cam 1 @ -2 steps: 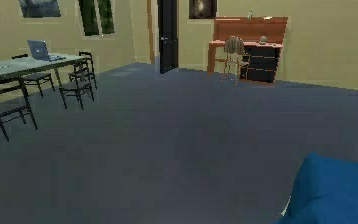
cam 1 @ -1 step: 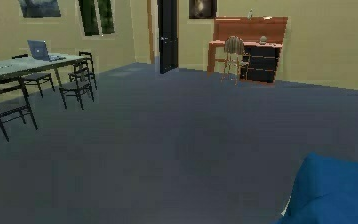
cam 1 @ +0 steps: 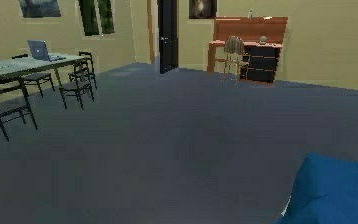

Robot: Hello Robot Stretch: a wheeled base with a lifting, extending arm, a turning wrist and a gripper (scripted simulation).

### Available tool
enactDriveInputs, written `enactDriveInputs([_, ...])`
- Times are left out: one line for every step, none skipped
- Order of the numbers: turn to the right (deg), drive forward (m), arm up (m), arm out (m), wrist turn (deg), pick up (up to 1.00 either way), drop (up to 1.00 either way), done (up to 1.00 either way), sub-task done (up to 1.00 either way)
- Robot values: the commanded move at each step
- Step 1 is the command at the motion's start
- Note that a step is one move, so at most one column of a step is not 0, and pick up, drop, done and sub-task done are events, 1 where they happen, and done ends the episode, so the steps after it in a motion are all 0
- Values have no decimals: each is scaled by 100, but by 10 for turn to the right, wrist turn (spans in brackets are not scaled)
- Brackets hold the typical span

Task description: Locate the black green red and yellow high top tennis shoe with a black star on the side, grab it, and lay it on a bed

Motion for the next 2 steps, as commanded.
enactDriveInputs([0,0,-20,0,0,0,0,0,0])
enactDriveInputs([0,0,-32,0,0,0,0,0,0])
